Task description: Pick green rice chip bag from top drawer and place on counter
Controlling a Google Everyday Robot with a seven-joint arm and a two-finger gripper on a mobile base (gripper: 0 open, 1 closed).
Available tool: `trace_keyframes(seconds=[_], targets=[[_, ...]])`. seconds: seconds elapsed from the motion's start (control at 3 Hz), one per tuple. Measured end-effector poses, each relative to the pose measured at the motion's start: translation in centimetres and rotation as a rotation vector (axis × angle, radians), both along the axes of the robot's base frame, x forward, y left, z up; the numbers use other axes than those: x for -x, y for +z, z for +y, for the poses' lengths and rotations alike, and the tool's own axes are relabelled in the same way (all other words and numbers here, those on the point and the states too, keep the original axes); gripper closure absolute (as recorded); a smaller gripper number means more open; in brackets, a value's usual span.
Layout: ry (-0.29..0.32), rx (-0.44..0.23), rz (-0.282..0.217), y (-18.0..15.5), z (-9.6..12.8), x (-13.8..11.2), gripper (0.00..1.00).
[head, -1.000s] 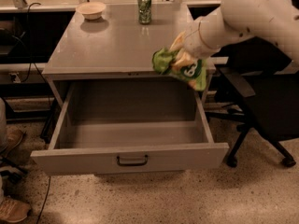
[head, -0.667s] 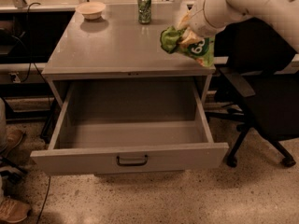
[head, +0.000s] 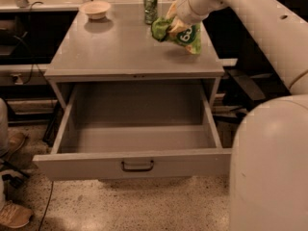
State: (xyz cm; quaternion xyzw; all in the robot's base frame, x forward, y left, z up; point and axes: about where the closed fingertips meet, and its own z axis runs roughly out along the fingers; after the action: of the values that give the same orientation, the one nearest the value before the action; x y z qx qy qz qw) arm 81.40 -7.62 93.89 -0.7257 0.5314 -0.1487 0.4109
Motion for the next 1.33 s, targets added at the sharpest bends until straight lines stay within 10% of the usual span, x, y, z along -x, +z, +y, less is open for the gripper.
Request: trace_keyframes(seconds=[1.0, 1.33], targets=[[0.111, -0.08, 0.004, -0.2, 6.9, -5.4, 0.04], [0.093, -0.106, 0.021, -0.4, 6.0, -5.6, 0.0]])
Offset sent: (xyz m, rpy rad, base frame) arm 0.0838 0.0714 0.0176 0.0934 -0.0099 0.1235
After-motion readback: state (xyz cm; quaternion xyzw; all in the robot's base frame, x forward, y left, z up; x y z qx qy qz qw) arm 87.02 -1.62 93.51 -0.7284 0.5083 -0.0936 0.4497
